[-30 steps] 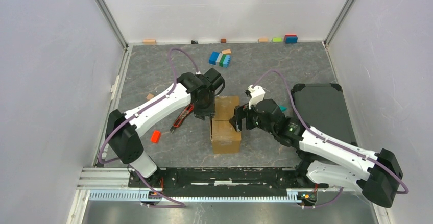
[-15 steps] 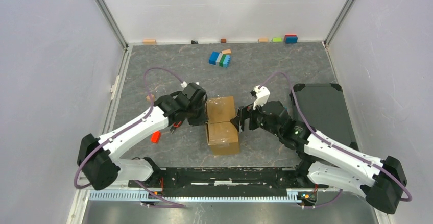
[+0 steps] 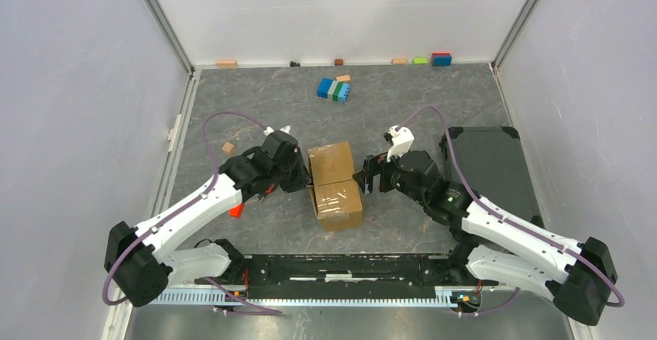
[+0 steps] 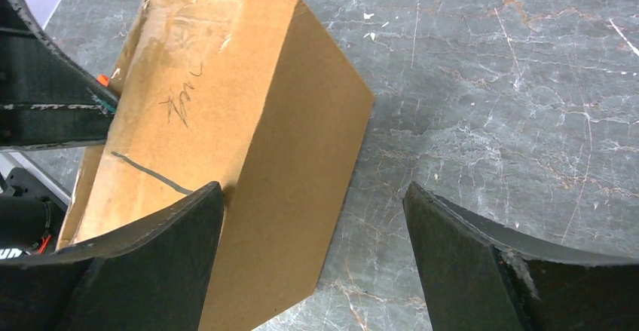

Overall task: Unpack the express box
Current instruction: Open the express box at the center of the board.

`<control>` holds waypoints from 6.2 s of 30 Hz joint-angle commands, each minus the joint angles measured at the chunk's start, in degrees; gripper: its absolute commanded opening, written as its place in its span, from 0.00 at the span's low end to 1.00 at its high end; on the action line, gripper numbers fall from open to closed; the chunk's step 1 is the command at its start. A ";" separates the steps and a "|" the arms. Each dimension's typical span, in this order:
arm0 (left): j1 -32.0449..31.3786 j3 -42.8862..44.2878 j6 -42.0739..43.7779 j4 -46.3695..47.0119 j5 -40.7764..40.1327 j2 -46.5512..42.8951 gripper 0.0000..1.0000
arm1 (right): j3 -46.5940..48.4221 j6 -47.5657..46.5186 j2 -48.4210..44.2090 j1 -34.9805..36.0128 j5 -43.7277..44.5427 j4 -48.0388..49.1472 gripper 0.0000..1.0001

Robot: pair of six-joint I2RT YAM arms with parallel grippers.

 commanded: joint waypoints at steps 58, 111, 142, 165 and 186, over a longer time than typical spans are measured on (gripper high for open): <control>-1.99 0.09 36.39 14.05 -15.83 -11.63 0.02 | 42.08 -18.68 16.60 6.46 0.52 -17.39 0.96; -12.53 -24.77 52.16 50.95 -14.52 -16.70 0.02 | 44.82 -17.43 22.70 4.23 -22.95 -32.97 0.45; -12.38 -24.24 55.55 50.75 -13.40 -19.68 0.02 | 46.64 -20.94 26.11 4.72 -8.79 -41.29 0.31; -10.60 -22.11 55.77 46.91 -15.79 -19.96 0.02 | 44.21 -28.90 21.80 7.13 -19.97 -38.45 0.00; -8.84 -21.86 54.03 46.38 -10.83 -20.10 0.02 | 41.59 -24.28 16.92 7.92 -18.58 -33.61 0.03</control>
